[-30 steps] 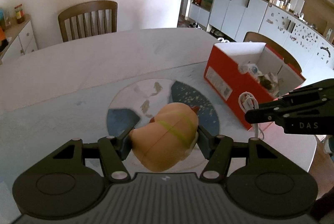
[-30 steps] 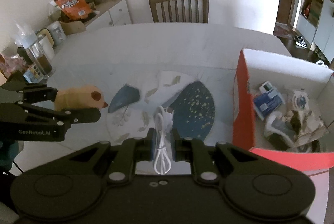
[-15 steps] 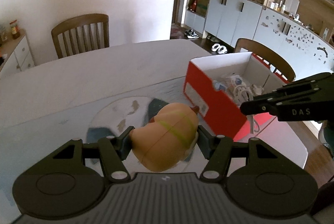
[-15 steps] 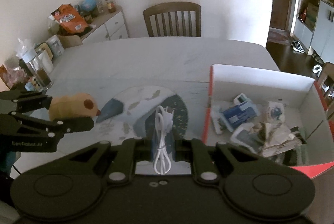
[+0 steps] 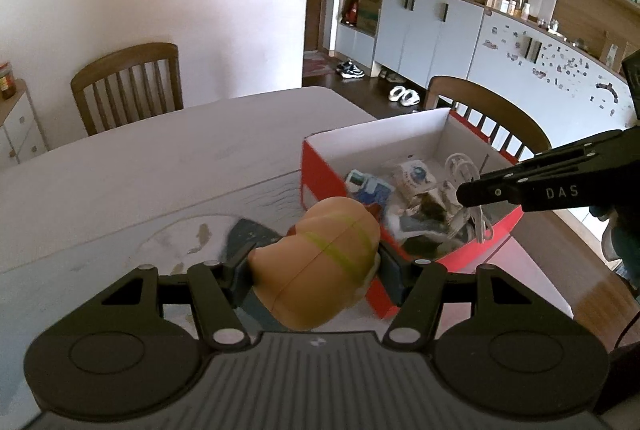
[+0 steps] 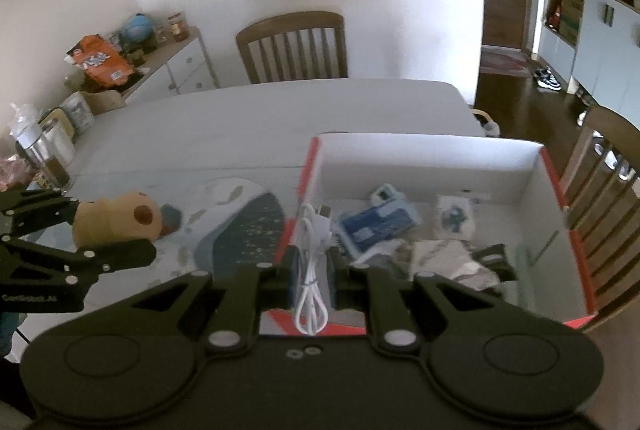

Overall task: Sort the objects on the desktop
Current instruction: 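Carry the white cable and bread roll over the red shoebox with both tools, then lower the cable and bread roll into the box and open both tools, then withdraw both open tools above the red shoebox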

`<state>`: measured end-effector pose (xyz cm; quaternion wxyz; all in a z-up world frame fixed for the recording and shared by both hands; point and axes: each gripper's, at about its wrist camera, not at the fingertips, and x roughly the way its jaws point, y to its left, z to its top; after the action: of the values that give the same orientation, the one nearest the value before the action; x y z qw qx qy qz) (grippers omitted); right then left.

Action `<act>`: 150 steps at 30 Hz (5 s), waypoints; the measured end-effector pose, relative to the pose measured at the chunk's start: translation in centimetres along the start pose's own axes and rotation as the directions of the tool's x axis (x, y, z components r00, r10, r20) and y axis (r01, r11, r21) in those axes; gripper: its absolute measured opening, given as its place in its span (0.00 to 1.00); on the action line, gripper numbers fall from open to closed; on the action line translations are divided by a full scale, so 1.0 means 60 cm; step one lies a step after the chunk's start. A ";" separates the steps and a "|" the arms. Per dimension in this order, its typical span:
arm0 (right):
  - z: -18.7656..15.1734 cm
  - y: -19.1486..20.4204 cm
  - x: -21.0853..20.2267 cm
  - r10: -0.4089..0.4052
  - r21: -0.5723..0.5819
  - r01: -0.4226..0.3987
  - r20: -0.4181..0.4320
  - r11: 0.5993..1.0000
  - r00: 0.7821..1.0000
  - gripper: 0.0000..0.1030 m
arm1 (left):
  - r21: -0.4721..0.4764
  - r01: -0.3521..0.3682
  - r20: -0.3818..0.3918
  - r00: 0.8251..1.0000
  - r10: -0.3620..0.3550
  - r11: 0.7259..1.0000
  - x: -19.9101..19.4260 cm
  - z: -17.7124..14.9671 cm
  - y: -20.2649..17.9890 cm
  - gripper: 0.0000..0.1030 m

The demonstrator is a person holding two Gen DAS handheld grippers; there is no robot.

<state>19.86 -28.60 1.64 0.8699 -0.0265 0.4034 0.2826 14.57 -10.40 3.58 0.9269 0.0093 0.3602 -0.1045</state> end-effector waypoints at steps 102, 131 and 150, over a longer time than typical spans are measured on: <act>-0.003 -0.145 0.036 -0.077 -0.017 0.076 -0.053 0.997 0.996 0.40 | 0.141 0.053 -0.120 0.992 -0.036 0.989 0.199 0.103 -0.100 0.84; -0.037 -0.080 -0.031 -0.141 0.032 0.140 0.067 0.990 0.988 0.83 | 0.041 0.054 -0.084 0.995 -0.050 0.998 0.100 0.064 -0.060 0.85; -0.073 -0.021 -0.057 -0.188 0.067 0.181 0.126 0.981 0.974 0.90 | 0.088 0.066 -0.104 0.993 -0.057 0.994 0.068 0.028 -0.050 0.85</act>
<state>15.74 -32.48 0.88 0.9175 -0.0209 0.3485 0.1905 18.04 -14.26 2.27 0.9023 0.0460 0.4020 -0.1488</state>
